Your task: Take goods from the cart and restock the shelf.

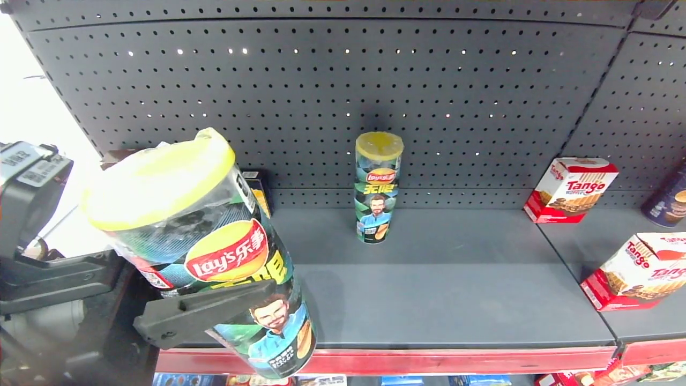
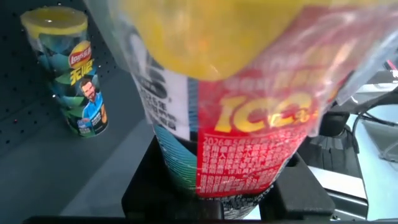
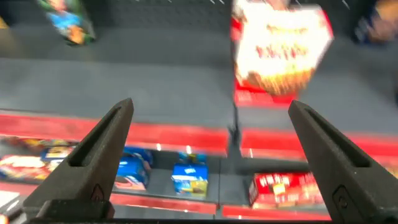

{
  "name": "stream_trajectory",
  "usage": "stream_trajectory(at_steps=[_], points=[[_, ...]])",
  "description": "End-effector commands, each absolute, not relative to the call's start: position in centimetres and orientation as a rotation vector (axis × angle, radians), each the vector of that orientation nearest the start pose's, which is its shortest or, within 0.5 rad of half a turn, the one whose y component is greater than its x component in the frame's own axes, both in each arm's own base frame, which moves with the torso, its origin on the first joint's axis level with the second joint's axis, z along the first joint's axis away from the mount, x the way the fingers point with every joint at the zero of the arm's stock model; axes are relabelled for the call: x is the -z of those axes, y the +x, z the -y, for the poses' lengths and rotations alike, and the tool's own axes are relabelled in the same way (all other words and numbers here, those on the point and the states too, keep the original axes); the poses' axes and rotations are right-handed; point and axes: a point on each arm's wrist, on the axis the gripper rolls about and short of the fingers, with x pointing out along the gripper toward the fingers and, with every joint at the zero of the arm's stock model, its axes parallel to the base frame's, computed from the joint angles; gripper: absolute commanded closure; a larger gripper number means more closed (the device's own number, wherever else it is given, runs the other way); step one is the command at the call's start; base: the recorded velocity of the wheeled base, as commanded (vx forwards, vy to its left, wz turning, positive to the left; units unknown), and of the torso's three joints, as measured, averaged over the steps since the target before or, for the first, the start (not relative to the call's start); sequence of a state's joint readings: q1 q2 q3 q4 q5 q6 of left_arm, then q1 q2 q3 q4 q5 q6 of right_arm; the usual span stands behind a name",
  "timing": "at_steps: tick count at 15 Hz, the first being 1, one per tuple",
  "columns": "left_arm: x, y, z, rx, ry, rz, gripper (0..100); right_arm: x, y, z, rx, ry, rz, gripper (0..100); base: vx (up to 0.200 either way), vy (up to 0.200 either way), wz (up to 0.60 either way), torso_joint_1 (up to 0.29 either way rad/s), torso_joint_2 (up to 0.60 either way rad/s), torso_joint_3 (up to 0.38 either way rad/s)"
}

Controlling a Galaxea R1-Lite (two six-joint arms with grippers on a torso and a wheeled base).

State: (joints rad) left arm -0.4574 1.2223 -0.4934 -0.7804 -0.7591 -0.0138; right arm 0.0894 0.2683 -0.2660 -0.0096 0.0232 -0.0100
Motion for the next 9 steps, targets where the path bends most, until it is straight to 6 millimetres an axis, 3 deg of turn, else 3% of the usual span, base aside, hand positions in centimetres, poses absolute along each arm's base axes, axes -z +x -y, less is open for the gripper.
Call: stream_trajectory(at_steps=[1, 4, 6, 9], points=[[-22.6, 15.0, 9.1, 1.218, -0.004, 0.045, 100, -19.0, 1.8, -0.3, -0.177, -0.027, -0.084, 0, 0.0, 0.0, 0.0, 0.0, 0.0, 0.0], [-23.0, 15.2, 9.2, 1.216, -0.003, 0.057, 100, -21.3, 5.0, -1.5, -0.346, 0.003, -0.075, 0, 0.0, 0.0, 0.0, 0.0, 0.0, 0.0], [-22.7, 15.1, 9.1, 1.21, -0.005, 0.044, 100, -21.9, 6.9, -2.3, -0.403, 0.0, -0.1, 0, 0.0, 0.0, 0.0, 0.0, 0.0, 0.0], [-22.6, 15.4, 8.3, 1.164, -0.005, 0.043, 100, -21.8, 13.0, -4.9, -0.451, -0.015, -0.104, 0, 0.0, 0.0, 0.0, 0.0, 0.0, 0.0]])
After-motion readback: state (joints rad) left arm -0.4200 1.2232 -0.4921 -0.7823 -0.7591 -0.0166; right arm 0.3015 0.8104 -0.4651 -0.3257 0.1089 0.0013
